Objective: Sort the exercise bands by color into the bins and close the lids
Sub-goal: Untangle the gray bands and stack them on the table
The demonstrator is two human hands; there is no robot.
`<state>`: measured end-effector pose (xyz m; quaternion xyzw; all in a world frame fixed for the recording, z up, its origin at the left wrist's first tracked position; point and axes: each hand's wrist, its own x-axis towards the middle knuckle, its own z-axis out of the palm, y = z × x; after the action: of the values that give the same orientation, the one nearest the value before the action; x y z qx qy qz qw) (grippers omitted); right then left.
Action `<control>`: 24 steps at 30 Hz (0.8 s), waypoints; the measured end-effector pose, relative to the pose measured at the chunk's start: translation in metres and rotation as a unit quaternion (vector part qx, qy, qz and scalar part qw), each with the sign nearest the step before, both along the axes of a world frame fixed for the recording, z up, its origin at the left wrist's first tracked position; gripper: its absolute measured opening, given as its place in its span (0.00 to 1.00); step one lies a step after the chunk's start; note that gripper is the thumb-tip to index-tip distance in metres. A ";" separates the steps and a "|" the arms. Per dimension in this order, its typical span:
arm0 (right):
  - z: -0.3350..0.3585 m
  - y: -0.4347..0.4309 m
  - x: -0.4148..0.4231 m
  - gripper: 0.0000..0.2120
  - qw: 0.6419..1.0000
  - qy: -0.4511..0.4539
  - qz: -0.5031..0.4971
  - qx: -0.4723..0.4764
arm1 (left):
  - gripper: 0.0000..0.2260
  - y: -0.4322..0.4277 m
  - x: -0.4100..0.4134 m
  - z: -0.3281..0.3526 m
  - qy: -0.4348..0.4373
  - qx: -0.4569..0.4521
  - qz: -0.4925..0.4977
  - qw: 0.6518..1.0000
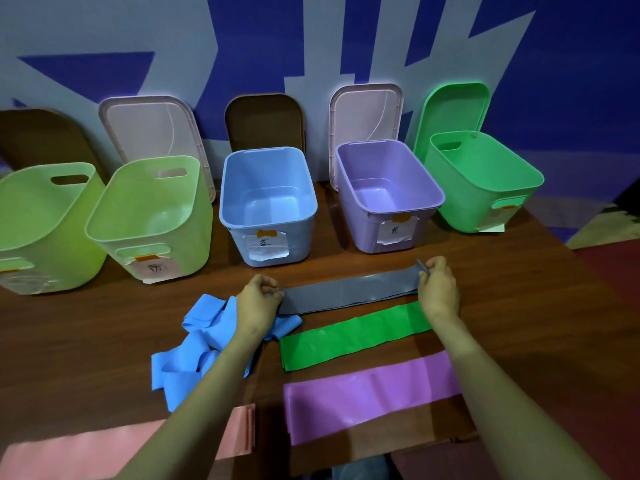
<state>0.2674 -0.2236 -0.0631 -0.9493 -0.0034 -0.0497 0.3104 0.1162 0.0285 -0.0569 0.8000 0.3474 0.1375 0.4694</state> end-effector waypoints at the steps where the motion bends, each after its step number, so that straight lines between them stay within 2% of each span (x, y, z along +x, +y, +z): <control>1: -0.001 0.001 0.000 0.10 1.000 -0.006 0.006 -0.004 | 0.06 0.000 0.000 0.000 0.000 0.000 0.000 1.000; 5: -0.003 0.002 -0.002 0.10 1.000 -0.016 0.014 -0.016 | 0.06 -0.003 0.000 -0.001 0.000 0.017 0.000 1.000; 7: -0.003 0.002 -0.001 0.09 0.999 -0.013 0.018 -0.034 | 0.06 -0.004 0.003 -0.004 0.005 0.070 -0.007 0.997; 13: 0.004 0.014 0.001 0.15 0.981 0.019 0.028 -0.192 | 0.09 -0.009 0.005 -0.008 0.114 0.199 -0.050 0.972; 16: 0.011 0.017 -0.002 0.15 0.969 0.028 0.026 -0.244 | 0.13 -0.013 0.006 -0.001 0.166 0.273 -0.088 0.943; 19: 0.015 0.020 -0.011 0.18 0.969 0.041 0.042 -0.241 | 0.14 -0.021 0.005 0.007 0.179 0.334 -0.116 0.918; 24: 0.017 0.039 -0.040 0.15 0.969 -0.027 0.147 -0.194 | 0.14 -0.035 -0.004 0.009 0.132 0.384 -0.142 0.903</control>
<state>0.2274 -0.1847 -0.0464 -0.9788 -0.1612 -0.0274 0.1237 0.1123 -0.0069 -0.0475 0.9700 0.2088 0.0851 0.0905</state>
